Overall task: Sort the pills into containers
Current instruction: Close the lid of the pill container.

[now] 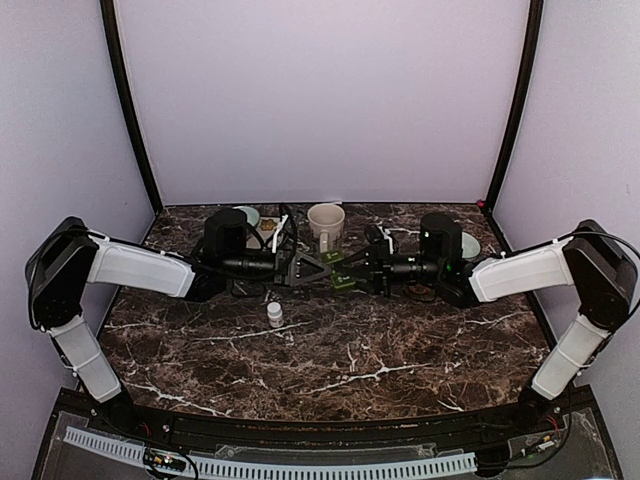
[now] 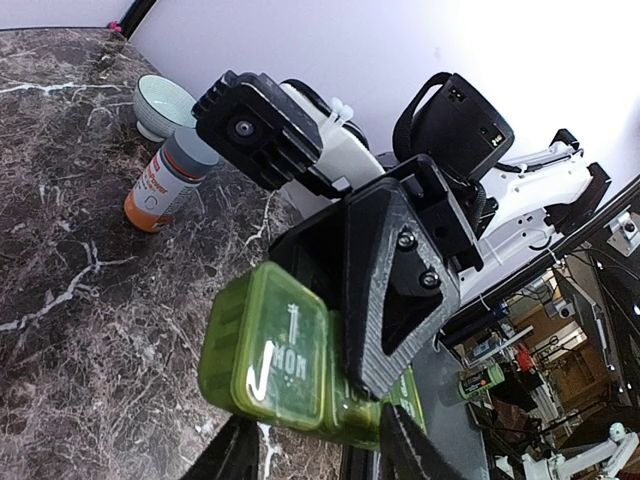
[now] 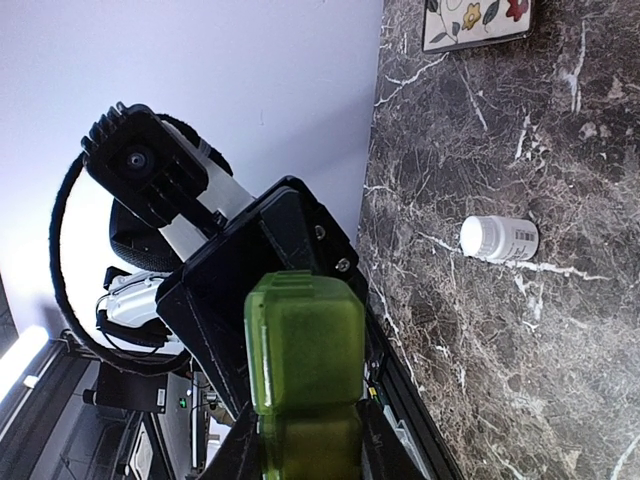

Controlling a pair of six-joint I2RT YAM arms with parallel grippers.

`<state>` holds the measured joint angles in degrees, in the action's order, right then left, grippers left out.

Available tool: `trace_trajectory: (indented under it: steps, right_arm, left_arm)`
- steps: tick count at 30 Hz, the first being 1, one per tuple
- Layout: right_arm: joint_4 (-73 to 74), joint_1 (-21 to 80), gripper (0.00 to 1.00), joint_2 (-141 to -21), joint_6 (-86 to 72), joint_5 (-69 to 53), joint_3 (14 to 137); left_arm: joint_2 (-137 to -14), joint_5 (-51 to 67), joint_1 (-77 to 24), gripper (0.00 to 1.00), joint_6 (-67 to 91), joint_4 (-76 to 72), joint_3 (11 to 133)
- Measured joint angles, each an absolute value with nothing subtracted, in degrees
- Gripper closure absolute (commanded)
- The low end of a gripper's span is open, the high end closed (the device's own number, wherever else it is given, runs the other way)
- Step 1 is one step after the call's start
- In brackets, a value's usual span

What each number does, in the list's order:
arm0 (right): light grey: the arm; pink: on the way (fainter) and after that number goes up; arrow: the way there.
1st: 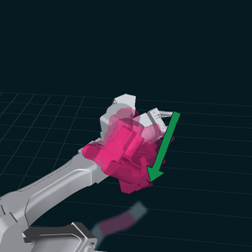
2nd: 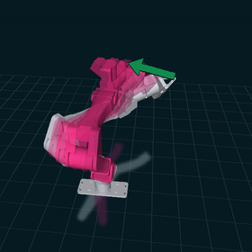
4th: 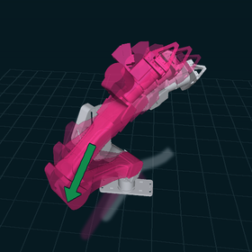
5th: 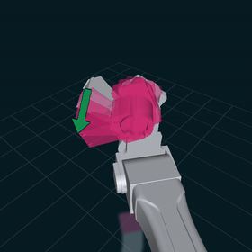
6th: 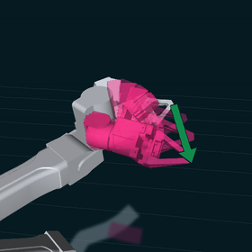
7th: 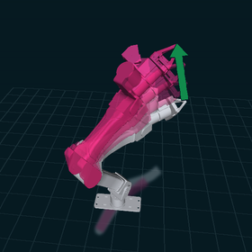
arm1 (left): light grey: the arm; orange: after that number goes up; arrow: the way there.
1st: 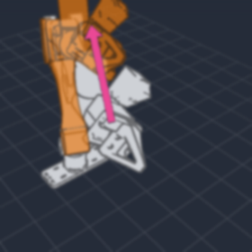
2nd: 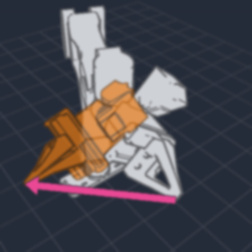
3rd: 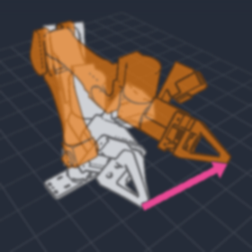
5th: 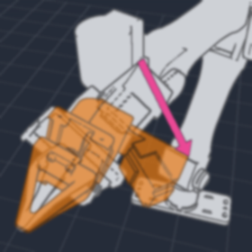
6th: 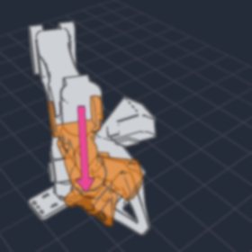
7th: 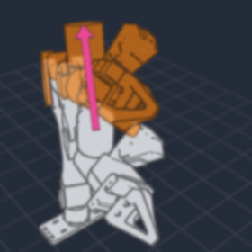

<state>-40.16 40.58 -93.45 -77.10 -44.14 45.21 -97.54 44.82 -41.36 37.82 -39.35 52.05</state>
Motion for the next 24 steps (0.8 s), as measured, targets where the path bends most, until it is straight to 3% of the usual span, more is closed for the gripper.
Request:
trace_trajectory:
  steps: [7, 14, 24]
  right_arm:
    - [-41.5, 40.7, 0.96, -94.1, -77.5, -44.4, 45.2]
    - [-43.9, 40.8, 0.95, -95.4, -78.3, -44.4, 45.2]
    - [-46.7, 40.8, 0.91, -96.9, -78.7, -44.0, 45.1]
  left_arm:
    - [-98.6, 45.7, -41.3, 0.58, 39.1, -40.3, 52.6]
    - [-98.9, 46.6, -40.9, 0.65, 40.7, -40.8, 52.6]
    - [-99.8, 48.1, -39.8, 0.97, 44.1, -42.7, 52.6]
